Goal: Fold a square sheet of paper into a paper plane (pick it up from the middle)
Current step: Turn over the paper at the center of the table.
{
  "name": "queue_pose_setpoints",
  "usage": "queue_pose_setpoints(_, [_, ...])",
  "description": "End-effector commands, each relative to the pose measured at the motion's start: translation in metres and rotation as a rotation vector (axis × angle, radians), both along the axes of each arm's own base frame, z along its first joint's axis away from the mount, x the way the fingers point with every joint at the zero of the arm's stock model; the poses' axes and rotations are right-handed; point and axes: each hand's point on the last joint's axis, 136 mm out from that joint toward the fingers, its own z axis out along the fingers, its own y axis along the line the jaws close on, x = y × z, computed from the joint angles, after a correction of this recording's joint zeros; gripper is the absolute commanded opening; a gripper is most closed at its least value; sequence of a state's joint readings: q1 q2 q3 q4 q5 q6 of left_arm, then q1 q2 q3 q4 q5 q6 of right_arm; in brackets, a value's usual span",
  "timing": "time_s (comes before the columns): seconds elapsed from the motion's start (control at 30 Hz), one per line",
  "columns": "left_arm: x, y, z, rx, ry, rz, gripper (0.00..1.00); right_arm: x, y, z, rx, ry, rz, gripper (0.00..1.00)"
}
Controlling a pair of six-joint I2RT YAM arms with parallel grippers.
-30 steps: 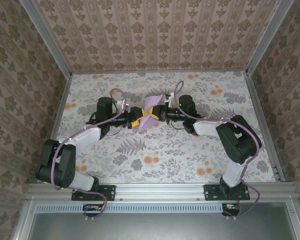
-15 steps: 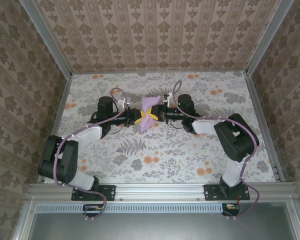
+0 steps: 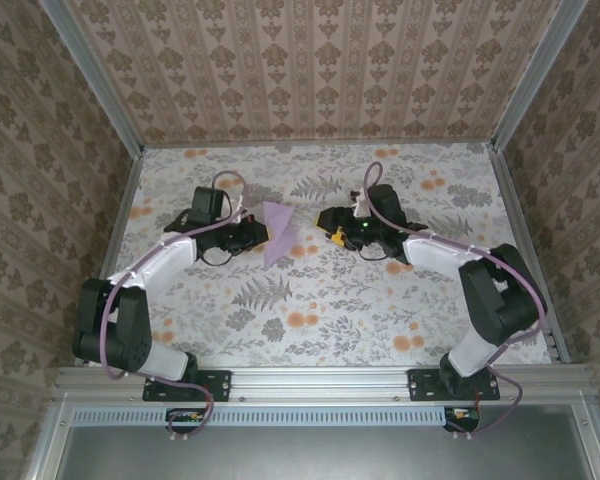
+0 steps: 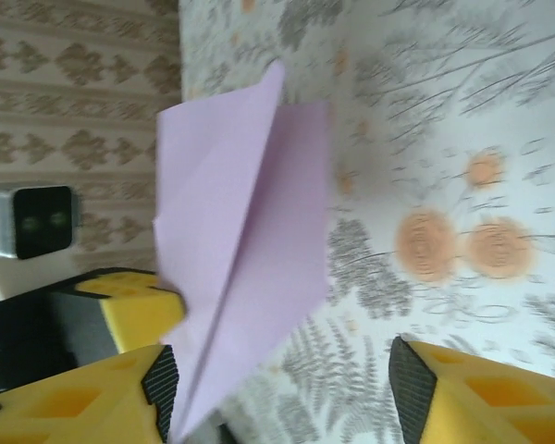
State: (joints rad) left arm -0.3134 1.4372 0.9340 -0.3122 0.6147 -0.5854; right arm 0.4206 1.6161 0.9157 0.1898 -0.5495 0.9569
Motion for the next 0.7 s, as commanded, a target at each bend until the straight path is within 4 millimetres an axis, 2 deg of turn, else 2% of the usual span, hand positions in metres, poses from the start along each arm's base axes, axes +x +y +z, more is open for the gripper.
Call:
queue_pose_setpoints(0.0, [-0.011, 0.049, -0.013, 0.347, -0.017, 0.012, 0.08, -0.006, -0.033, -0.017, -0.239, -0.012, -0.056, 0.68])
queue_pose_setpoints(0.13, [-0.001, 0.096, -0.008, 0.660, -0.032, 0.113, 0.08, -0.008, -0.048, -0.023, -0.316, -0.017, -0.099, 0.69])
queue_pose_setpoints(0.33, [0.006, 0.120, 0.001, 1.011, -0.050, 0.142, 0.08, -0.010, -0.058, -0.033, -0.372, -0.002, -0.121, 0.69])
queue_pose_setpoints(0.43, [0.009, 0.116, -0.003, 1.166, -0.048, 0.120, 0.08, -0.011, -0.060, -0.036, -0.381, 0.003, -0.127, 0.69])
queue_pose_setpoints(0.53, [0.014, 0.102, -0.012, 1.224, -0.045, 0.090, 0.09, -0.012, -0.063, -0.039, -0.393, 0.010, -0.136, 0.69])
queue_pose_setpoints(0.63, [0.019, 0.072, -0.027, 1.147, -0.032, 0.051, 0.14, -0.013, -0.066, -0.040, -0.402, 0.013, -0.144, 0.69])
queue_pose_setpoints(0.67, [0.021, 0.056, -0.033, 1.087, -0.024, 0.034, 0.20, -0.014, -0.067, -0.042, -0.405, 0.015, -0.147, 0.68])
